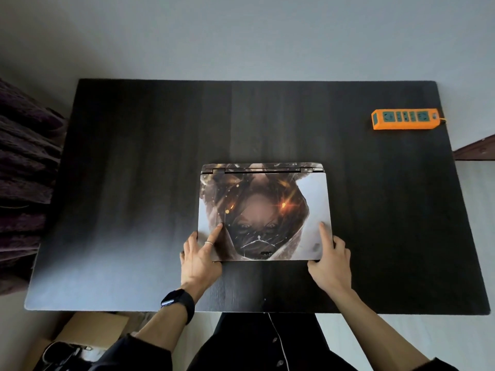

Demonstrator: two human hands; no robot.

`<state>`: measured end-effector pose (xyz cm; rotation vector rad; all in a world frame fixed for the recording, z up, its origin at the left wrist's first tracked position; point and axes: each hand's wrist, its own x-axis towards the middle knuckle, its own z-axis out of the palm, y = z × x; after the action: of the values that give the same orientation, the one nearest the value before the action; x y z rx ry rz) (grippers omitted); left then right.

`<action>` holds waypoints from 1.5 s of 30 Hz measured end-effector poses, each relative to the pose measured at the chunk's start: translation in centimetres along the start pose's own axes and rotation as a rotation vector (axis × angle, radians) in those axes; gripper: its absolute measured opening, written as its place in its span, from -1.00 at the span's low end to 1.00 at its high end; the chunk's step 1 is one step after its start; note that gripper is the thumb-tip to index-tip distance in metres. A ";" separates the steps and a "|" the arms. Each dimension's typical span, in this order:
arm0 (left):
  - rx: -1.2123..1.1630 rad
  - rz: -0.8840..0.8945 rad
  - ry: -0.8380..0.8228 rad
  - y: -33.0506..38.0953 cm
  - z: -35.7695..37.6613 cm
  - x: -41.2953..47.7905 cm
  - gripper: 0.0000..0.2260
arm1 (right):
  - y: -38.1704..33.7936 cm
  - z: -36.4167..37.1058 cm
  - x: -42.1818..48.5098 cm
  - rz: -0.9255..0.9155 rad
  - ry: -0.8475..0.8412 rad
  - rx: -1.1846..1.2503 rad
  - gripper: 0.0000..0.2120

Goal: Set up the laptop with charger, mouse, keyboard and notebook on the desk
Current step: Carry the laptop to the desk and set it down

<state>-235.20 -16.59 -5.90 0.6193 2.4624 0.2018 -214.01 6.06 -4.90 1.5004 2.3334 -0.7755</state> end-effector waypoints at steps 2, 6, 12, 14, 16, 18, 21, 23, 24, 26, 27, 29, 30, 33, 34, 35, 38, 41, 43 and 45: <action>0.018 0.011 0.009 0.5 -0.6 1.4 -0.06 | -0.1 -0.5 1.4 -0.006 0.003 -0.010 -0.03; -0.004 0.019 0.030 2.4 -2.8 5.6 -0.09 | -1.5 -1.9 5.5 -0.039 0.037 0.003 -0.01; -0.020 0.018 -0.006 3.7 -3.8 7.8 -0.12 | -2.3 -2.9 8.4 -0.021 0.032 -0.068 0.01; -0.031 0.009 -0.003 4.2 -4.2 8.7 -0.12 | -2.7 -3.5 9.7 -0.038 0.034 -0.069 0.01; -0.041 -0.006 -0.005 4.6 -4.6 9.2 -0.13 | -2.9 -3.8 10.5 -0.051 0.033 -0.078 0.01; -0.056 -0.022 -0.007 4.8 -4.7 9.5 -0.13 | -2.9 -4.0 10.8 -0.063 0.036 -0.083 0.01; -0.067 -0.033 -0.016 5.0 -5.0 9.8 -0.14 | -3.0 -4.1 11.1 -0.073 0.035 -0.075 0.01; -0.062 -0.036 -0.019 5.1 -5.2 9.9 -0.14 | -3.0 -4.2 11.3 -0.082 0.035 -0.071 0.01; -0.059 -0.038 -0.020 5.2 -5.3 10.0 -0.13 | -3.0 -4.3 11.4 -0.085 0.034 -0.074 0.01; -0.057 -0.042 -0.020 5.3 -5.5 10.1 -0.14 | -3.1 -4.4 11.6 -0.087 0.032 -0.079 0.01; -0.059 -0.044 -0.018 5.3 -5.6 10.2 -0.15 | -3.1 -4.4 11.7 -0.088 0.033 -0.085 0.01; -0.066 -0.046 -0.015 5.4 -5.7 10.4 -0.15 | -3.2 -4.4 12.0 -0.089 0.038 -0.091 0.01; -0.069 -0.046 -0.017 5.5 -5.7 10.4 -0.15 | -3.2 -4.3 12.0 -0.086 0.040 -0.089 0.00; -0.071 -0.047 -0.020 5.5 -5.7 10.4 -0.15 | -3.2 -4.2 11.9 -0.084 0.042 -0.091 -0.02; -0.066 -0.049 -0.019 5.4 -5.7 10.3 -0.14 | -3.1 -4.1 11.8 -0.084 0.043 -0.090 -0.02; -0.056 -0.047 -0.015 5.4 -5.7 10.3 -0.14 | -3.0 -4.1 11.7 -0.081 0.043 -0.087 -0.03; -0.033 -0.020 -0.007 5.2 -5.9 10.4 -0.14 | -2.9 -4.1 11.5 -0.071 0.039 -0.085 -0.05; -0.039 -0.017 0.001 5.2 -6.0 10.4 -0.12 | -2.7 -4.0 11.6 -0.063 0.048 -0.090 -0.06; -0.032 -0.017 0.015 5.1 -5.9 10.5 -0.12 | -2.6 -3.7 11.7 -0.067 0.056 -0.092 -0.06; -0.039 -0.018 0.022 5.0 -6.0 11.0 -0.12 | -2.4 -3.4 11.8 -0.085 0.067 -0.088 -0.07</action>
<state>-244.63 -7.01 -5.15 0.5806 2.4785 0.2496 -221.06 16.22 -7.12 1.4202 2.4598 -0.6426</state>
